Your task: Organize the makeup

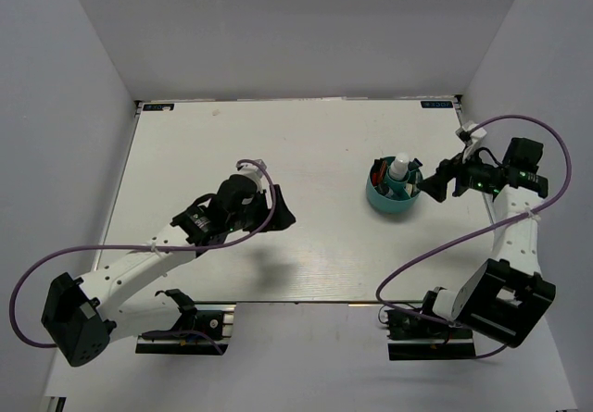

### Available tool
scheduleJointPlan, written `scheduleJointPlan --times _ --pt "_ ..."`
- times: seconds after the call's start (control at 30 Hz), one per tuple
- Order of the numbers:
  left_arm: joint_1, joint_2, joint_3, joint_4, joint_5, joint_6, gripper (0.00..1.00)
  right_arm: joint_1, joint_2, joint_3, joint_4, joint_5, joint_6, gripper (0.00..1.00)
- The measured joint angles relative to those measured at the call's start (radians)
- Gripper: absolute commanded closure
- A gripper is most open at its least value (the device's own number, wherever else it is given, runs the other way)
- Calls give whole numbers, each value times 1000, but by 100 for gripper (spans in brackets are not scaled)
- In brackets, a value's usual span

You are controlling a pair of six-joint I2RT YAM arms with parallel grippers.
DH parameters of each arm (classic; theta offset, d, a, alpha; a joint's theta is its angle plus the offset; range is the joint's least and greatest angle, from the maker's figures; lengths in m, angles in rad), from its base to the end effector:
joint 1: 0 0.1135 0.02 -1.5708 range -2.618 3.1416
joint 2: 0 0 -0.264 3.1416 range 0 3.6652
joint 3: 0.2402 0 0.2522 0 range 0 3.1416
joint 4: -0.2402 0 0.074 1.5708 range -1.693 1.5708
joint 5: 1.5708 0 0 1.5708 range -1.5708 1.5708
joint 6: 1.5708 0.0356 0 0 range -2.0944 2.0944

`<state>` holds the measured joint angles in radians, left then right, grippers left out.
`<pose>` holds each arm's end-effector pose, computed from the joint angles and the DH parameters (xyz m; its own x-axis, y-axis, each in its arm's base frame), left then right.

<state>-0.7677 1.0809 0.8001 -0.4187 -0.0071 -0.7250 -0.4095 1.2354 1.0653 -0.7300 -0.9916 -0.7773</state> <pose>0.1668 -0.1607 0.2656 -0.8047 -0.1449 -0.5758 0.2097 0.8379 -0.5040 0.2346 -0.0693 0.3072 -0.3304 -0.2751 -0.9029 -0.6888 0.7243 0.0314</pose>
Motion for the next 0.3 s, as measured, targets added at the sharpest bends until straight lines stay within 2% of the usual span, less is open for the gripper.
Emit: scheduleJointPlan --times 0.13,0.3 --pt "0 16 41 -9 -1 18 13 -1 3 29 25 62 214 11" --pt "0 29 69 -10 -3 32 9 -4 8 90 31 109 357 11"
